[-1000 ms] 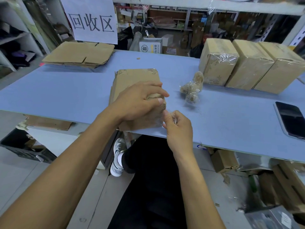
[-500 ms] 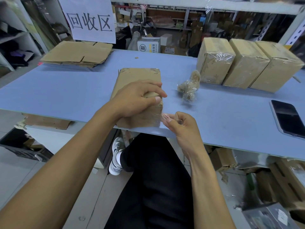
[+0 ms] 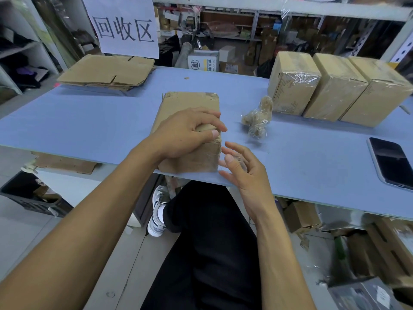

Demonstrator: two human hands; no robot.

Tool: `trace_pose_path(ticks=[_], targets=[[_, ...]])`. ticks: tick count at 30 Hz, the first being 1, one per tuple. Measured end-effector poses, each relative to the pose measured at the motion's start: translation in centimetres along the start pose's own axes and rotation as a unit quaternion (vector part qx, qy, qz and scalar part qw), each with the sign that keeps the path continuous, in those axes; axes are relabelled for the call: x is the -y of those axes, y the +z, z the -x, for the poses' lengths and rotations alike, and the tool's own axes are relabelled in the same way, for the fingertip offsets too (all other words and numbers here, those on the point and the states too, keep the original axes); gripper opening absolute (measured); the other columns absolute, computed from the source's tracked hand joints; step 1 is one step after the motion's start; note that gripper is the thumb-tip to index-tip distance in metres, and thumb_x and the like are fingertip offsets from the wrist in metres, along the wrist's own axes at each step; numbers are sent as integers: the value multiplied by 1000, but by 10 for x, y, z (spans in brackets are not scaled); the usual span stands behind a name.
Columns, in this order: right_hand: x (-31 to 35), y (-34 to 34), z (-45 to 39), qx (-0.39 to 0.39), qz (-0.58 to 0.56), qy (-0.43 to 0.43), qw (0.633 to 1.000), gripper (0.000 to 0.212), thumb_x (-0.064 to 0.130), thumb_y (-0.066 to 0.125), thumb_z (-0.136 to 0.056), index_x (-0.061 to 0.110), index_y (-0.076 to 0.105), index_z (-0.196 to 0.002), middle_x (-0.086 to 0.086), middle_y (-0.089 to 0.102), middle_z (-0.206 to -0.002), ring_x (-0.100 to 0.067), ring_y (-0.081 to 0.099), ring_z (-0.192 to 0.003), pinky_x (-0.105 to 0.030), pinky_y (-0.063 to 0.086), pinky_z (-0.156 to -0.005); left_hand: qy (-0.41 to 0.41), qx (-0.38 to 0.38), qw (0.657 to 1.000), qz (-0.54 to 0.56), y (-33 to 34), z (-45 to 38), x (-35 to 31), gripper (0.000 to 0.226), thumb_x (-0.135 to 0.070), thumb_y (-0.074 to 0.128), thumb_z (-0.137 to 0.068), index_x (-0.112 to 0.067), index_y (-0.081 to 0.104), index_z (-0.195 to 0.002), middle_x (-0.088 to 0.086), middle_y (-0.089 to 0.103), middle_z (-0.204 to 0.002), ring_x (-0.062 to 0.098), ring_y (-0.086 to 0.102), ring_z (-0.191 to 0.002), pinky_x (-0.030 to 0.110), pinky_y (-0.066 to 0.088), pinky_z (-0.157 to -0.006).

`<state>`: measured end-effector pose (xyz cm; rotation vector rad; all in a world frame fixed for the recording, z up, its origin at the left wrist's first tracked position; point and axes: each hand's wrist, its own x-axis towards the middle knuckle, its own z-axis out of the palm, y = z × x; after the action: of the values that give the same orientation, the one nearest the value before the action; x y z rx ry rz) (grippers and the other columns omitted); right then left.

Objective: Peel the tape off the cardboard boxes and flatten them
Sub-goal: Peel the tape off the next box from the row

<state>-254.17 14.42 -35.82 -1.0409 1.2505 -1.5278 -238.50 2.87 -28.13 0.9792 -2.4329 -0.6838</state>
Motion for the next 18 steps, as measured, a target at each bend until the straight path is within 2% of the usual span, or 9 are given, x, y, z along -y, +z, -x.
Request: trace_pose_path(ticks=[2, 5, 7, 10, 13, 15, 18], targets=[[2, -3, 1, -9, 8, 14, 1000, 18, 26, 64, -98, 16, 73, -109, 5, 73, -116, -18, 69, -111, -31, 58, -90, -1, -3, 1000, 1, 0, 0, 0, 24, -48, 52, -84, -54, 67, -103, -20, 54, -141, -4, 45, -131, 37, 34, -115], [-1, -3, -1, -31, 6, 33, 999, 30, 37, 62, -95, 10, 74, -98, 3, 77, -105, -19, 72, -104, -31, 58, -90, -3, -12, 1000, 2, 1, 1, -1, 26, -59, 55, -78, -55, 67, -100, -23, 55, -139, -6, 45, -129, 34, 34, -114], [-3, 1, -3, -45, -7, 37, 998, 37, 34, 56, -100, 1, 72, -94, -1, 78, -102, -22, 73, -102, -30, 58, -91, -8, -15, 1000, 8, 1, 3, -1, 35, -67, 60, -68, -54, 69, -100, -25, 54, -138, -9, 45, -128, 30, 34, -113], [-5, 4, -5, -69, -30, 53, 996, 49, 33, 51, -104, -11, 65, -87, -7, 78, -95, -24, 75, -97, -29, 59, -88, -1, -9, 1000, 18, 0, 5, -2, 37, -55, 74, -66, -50, 70, -102, -24, 54, -138, -8, 46, -127, 25, 34, -111], [0, 5, -2, -85, -54, 67, 993, 51, 36, 49, -104, -3, 63, -75, -11, 78, -89, -26, 76, -91, -27, 61, -82, 0, -17, 999, 43, -4, 7, 1, 36, -40, 86, -72, -42, 73, -106, -23, 55, -138, -7, 47, -127, 17, 32, -108], [3, 6, -1, -94, -48, 71, 992, 58, 42, 48, -103, -1, 65, -69, -12, 77, -84, -25, 76, -86, -26, 60, -77, 6, -21, 999, 49, -5, 7, 3, 34, -34, 86, -76, -40, 74, -107, -22, 55, -138, -7, 47, -127, 13, 31, -107], [6, 10, -2, -104, -22, 96, 990, 70, 59, 45, -96, 13, 68, -50, -13, 75, -72, -26, 75, -75, -34, 59, -82, 10, -22, 999, 47, -4, 5, 5, 34, -33, 86, -76, -40, 74, -107, -21, 56, -138, -7, 48, -126, 12, 30, -106]])
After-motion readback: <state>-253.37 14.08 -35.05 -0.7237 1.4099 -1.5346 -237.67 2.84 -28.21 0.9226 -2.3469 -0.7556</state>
